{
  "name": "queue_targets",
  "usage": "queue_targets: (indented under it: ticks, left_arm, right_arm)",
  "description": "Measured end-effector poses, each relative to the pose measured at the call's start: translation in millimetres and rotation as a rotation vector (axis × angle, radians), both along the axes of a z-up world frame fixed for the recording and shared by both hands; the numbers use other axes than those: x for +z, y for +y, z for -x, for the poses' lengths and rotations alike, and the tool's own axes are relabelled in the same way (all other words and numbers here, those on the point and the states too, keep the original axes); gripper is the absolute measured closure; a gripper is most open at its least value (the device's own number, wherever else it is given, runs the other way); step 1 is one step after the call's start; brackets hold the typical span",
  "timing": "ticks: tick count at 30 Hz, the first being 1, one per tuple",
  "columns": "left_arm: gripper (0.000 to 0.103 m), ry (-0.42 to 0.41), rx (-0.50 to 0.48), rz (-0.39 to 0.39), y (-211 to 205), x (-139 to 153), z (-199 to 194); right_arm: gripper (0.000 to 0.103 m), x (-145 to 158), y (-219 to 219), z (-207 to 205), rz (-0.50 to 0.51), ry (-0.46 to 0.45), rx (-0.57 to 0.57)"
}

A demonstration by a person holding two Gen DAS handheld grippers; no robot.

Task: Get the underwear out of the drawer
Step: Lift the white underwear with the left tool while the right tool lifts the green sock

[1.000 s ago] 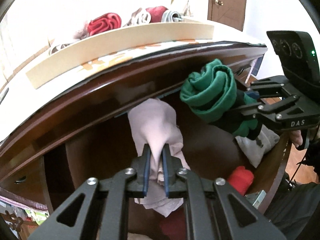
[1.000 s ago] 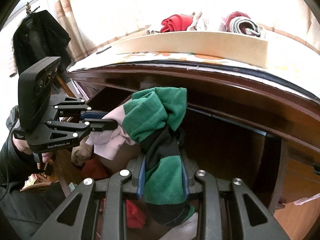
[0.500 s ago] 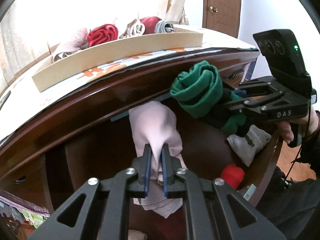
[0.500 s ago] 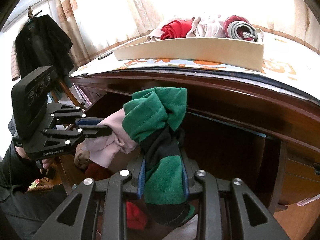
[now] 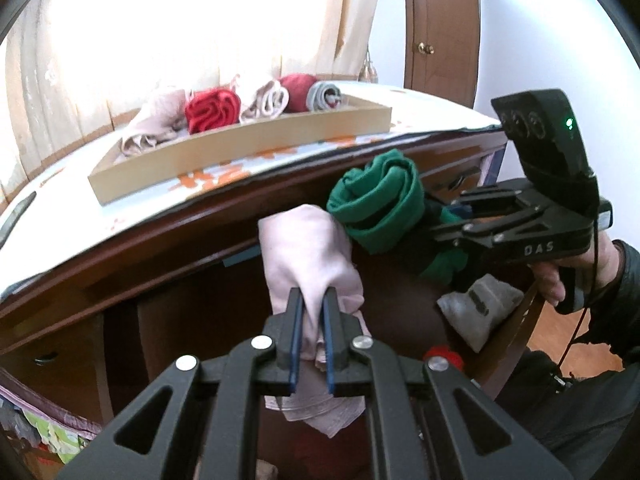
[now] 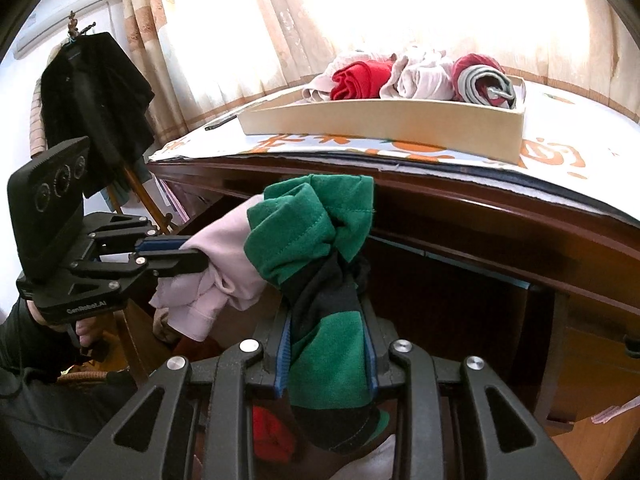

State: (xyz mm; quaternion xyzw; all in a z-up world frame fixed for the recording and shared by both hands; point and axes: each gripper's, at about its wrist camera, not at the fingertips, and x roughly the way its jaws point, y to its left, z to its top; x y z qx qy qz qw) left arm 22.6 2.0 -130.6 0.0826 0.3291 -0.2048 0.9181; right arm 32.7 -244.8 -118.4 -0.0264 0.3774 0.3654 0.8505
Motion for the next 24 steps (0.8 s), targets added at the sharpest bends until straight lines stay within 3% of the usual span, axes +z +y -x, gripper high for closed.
queue_targets:
  ticks: [24]
  left_arm:
    - [0.099, -0.082, 0.029, 0.058, 2.5, 23.4, 11.8]
  right_arm:
    - [0.072, 13.3, -7.0, 16.2, -0.056, -0.109, 0.001]
